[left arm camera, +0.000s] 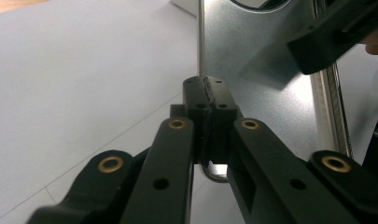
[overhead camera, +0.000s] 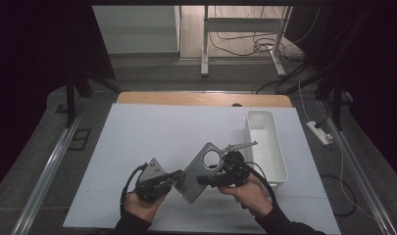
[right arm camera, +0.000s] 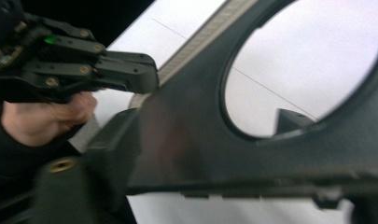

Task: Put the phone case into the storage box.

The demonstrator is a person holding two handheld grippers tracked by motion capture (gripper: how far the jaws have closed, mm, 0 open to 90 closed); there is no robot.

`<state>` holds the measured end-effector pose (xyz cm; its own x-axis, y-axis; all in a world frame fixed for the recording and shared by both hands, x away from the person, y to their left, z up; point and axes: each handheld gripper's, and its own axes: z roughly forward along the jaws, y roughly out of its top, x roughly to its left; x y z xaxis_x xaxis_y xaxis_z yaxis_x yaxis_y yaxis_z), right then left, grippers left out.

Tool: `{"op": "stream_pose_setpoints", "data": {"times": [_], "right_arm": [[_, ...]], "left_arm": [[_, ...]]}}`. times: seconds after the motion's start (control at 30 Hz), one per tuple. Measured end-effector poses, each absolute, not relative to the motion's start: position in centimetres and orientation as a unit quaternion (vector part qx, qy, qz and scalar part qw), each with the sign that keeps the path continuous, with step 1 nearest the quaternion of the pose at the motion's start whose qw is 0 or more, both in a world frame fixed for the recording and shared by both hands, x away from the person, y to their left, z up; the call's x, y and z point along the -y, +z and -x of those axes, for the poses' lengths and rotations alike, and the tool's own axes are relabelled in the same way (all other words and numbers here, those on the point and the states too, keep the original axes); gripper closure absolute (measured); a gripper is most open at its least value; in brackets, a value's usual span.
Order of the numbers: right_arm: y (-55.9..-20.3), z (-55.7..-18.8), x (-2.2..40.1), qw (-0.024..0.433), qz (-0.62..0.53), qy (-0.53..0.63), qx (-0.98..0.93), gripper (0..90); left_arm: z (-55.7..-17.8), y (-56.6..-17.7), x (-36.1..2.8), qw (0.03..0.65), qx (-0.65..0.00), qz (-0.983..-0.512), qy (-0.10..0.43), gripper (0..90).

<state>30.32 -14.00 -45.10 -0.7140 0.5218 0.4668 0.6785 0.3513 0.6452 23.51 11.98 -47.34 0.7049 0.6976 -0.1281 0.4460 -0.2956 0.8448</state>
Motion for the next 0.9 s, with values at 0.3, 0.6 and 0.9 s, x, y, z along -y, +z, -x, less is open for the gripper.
{"op": "stream_pose_setpoints", "data": {"times": [0.3, 0.6, 0.9], "right_arm": [[-45.22, -30.84, 14.17, 0.133, 0.373, -0.462, 0.794, 58.6], [-45.74, -30.83, 14.2, 0.18, 0.385, -0.473, 0.772, 82.2], [-45.58, -30.5, 14.25, 0.18, 0.382, -0.484, 0.767, 86.2]], "left_arm": [[-23.33, -47.23, -11.98, 0.478, -0.352, -0.793, 0.136, 89.0], [-23.51, -47.56, -12.05, 0.473, -0.334, -0.807, 0.119, 88.3], [-24.01, -47.73, -12.86, 0.485, -0.343, -0.798, 0.095, 66.6]]}}
